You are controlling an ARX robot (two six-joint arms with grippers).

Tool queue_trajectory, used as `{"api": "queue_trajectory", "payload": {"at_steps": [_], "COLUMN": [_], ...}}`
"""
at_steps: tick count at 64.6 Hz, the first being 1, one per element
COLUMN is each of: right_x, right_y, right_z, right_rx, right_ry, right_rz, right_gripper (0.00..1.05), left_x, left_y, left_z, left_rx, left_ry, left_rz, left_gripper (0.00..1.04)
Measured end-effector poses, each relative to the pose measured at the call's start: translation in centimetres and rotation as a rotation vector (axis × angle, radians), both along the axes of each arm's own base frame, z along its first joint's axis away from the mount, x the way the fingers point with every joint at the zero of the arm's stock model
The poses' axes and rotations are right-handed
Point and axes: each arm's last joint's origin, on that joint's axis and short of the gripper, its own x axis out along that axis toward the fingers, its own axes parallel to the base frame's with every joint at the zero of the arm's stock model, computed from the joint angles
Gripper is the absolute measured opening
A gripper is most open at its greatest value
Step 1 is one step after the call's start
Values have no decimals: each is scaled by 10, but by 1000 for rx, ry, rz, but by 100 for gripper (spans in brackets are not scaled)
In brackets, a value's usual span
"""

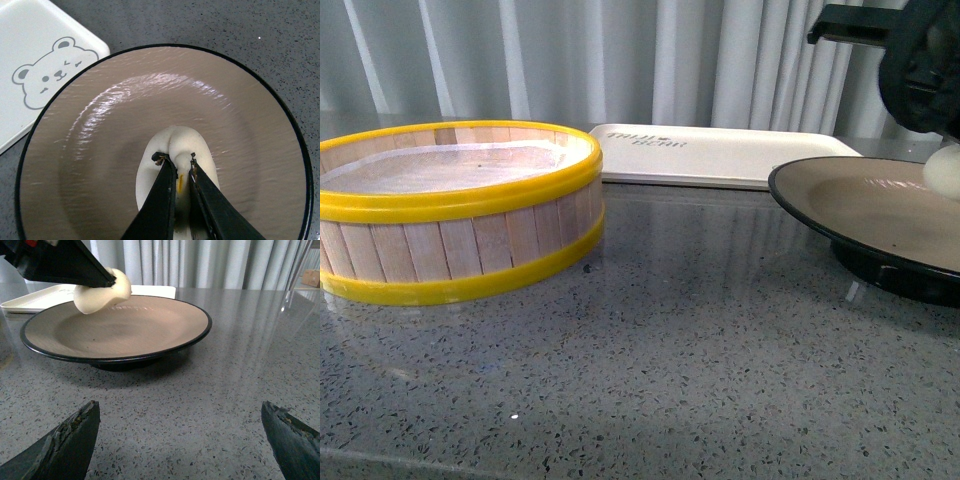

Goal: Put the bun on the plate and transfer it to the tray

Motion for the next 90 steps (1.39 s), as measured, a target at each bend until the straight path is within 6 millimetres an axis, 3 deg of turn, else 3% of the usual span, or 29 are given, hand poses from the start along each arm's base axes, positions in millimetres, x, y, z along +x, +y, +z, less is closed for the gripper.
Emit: {"api": "queue_trajectory", "payload": {"at_steps": [22,40,70,90], "right_x": [0,0,0,0], "right_y": [0,0,0,0], "right_z": [0,0,0,0], "right_rx": [0,0,0,0], "right_ry": [0,0,0,0], "right_rz": [0,0,0,0], "right_gripper": [96,96,96,96], "left_x": [18,37,35,36], "left_y": [-22,-20,-16,-15], "left_z": [-4,-10,-30,-28], "left_rx": [65,142,209,222], "left_ry": [-46,-94,-42,-63], "left_rz": [-2,26,-18,-6], "left_gripper": [5,5,5,54]}}
